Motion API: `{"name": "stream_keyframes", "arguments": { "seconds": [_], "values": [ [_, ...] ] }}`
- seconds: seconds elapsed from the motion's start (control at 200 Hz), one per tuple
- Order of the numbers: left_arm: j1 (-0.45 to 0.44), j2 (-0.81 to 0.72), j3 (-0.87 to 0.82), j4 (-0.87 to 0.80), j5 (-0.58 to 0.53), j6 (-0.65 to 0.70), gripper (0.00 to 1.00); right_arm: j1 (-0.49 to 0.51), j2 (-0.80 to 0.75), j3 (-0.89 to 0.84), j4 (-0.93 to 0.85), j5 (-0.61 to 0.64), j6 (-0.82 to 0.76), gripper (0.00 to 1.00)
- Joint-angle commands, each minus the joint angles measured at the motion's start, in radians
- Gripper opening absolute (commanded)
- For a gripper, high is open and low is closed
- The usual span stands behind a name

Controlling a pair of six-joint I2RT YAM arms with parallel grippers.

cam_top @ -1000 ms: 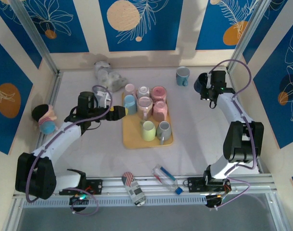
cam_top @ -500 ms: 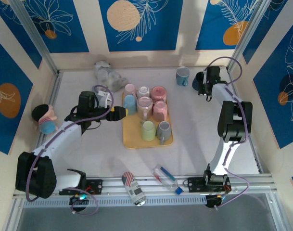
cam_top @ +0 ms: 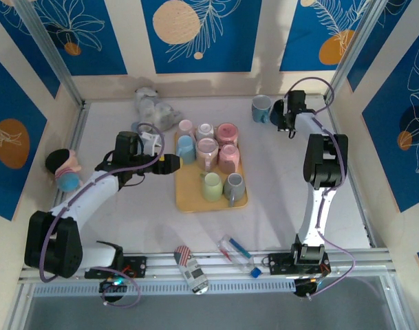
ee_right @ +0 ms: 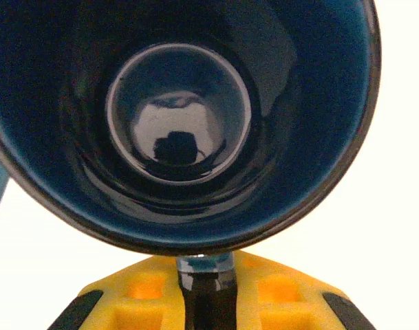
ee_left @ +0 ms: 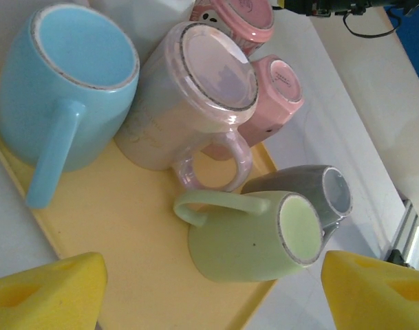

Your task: Turn the mug right side up

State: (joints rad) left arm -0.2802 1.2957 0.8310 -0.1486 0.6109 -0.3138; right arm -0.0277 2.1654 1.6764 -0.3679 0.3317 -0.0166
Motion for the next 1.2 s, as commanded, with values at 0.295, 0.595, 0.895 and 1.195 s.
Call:
{"name": "stream_keyframes", "arguments": {
  "seconds": [0.295, 0.595, 0.895, 1.195],
  "values": [
    [-0.008, -0.009, 0.036, -0.075, -0.088, 0.055, 0.81, 0.017, 0.067, 0.159, -0.04, -0.001, -0.013, 0.34],
    [-0.009, -0.009, 0.059, -0.119, -0.145, 0.123, 0.81, 0.015, -0.059, 0.08, -0.05, 0.021, 0.04, 0.5],
    [-0.016, 0.112, 0.133, -0.18, -0.333, 0.267, 0.74, 0.012, -0.489, -0.274, -0.13, -0.075, 0.252, 0.53],
    [-0.075, 0.281, 0.251, -0.206, -0.376, 0.308, 0.67, 0.023, -0.71, -0.398, -0.331, -0.49, 0.447, 0.49]
  ]
}}
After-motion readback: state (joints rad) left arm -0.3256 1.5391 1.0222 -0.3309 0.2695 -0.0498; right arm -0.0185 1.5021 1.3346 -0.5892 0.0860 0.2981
